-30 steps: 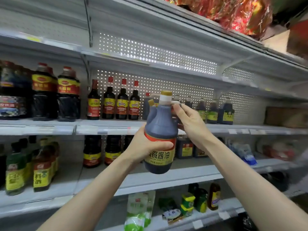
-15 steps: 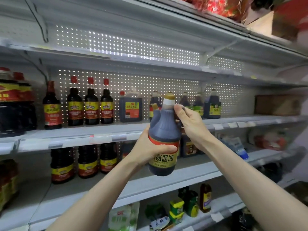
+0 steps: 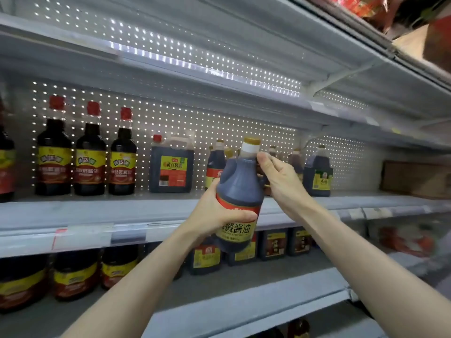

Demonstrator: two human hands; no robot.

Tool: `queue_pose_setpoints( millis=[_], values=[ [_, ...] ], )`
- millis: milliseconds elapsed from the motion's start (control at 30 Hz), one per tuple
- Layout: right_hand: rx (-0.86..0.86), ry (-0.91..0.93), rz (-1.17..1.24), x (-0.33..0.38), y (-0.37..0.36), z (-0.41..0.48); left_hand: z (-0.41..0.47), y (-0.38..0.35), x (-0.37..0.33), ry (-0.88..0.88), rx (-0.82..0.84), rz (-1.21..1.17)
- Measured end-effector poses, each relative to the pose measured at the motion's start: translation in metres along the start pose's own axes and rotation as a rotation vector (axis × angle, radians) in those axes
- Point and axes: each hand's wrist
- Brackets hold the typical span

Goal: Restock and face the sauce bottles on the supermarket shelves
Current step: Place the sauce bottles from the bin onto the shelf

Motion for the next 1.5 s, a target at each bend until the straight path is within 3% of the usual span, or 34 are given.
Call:
queue_pose_setpoints(
  millis=[700,1100,1500],
  values=[
    [0.04,0.137,0.056,-0.083,0.086,0.09,0.134,-0.056,-0.003,-0.052,-0.107,-0.003],
    [0.17,0.118,0.207,-0.191,0.16,0.154,0.23,-0.124,0.024,0.072,-0.271,0.007],
    [0.219,0.072,0.258,-0.243,0.167,0.188,0.26,-0.137,0.035,0.154,-0.315,0.016]
  ],
)
Point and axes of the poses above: each hand's wrist, its own z-axis towards the middle knuckle, its own y-axis out of the back of the hand, x = y × z, and after that the axes turned 13 degrees about y, right-handed
